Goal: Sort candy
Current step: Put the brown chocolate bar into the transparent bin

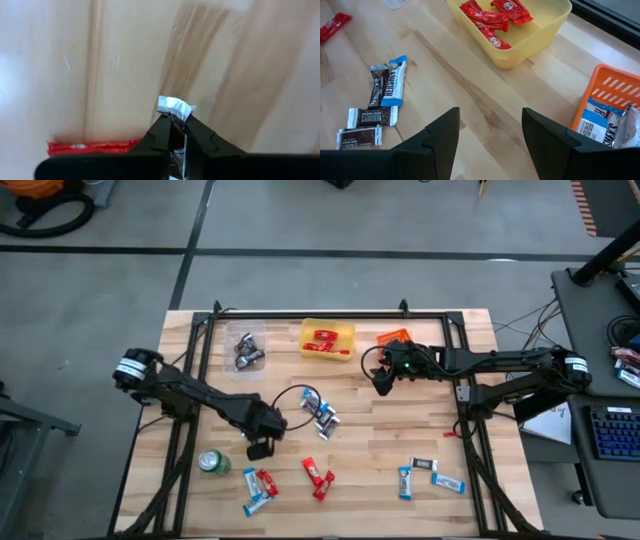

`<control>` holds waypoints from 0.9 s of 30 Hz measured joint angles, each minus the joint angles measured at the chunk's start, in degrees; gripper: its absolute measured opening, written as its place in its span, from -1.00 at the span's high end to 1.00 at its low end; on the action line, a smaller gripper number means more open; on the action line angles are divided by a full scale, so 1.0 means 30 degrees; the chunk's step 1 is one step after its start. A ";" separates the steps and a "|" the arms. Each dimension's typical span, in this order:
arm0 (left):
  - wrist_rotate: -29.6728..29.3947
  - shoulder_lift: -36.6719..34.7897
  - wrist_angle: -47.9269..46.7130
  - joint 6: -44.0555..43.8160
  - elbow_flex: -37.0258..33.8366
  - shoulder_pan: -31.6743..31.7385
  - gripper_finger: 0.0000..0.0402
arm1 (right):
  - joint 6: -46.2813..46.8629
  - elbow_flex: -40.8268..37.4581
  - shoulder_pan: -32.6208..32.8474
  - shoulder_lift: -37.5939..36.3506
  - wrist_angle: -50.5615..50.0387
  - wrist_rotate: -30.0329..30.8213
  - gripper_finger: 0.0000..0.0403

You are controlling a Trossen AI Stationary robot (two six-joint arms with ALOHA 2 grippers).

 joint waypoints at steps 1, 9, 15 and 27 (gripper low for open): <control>-0.0093 -0.0369 0.0147 0.0118 0.0000 0.0014 0.94 | 0.0000 0.0000 0.0000 0.0000 0.0000 -0.0011 0.00; -0.2889 -0.4446 0.0637 -0.0391 0.0007 0.1489 0.94 | 0.0000 -0.0007 0.0000 0.0000 0.0022 -0.0011 0.00; -0.5122 -0.7006 0.0566 -0.0525 0.0029 0.5374 0.94 | 0.0009 -0.0015 0.0000 0.0000 0.0102 -0.0011 0.00; -0.6314 -0.6129 0.0578 0.3492 0.0029 1.5117 0.94 | 0.0185 -0.0015 0.0000 0.0000 0.0095 -0.0011 0.00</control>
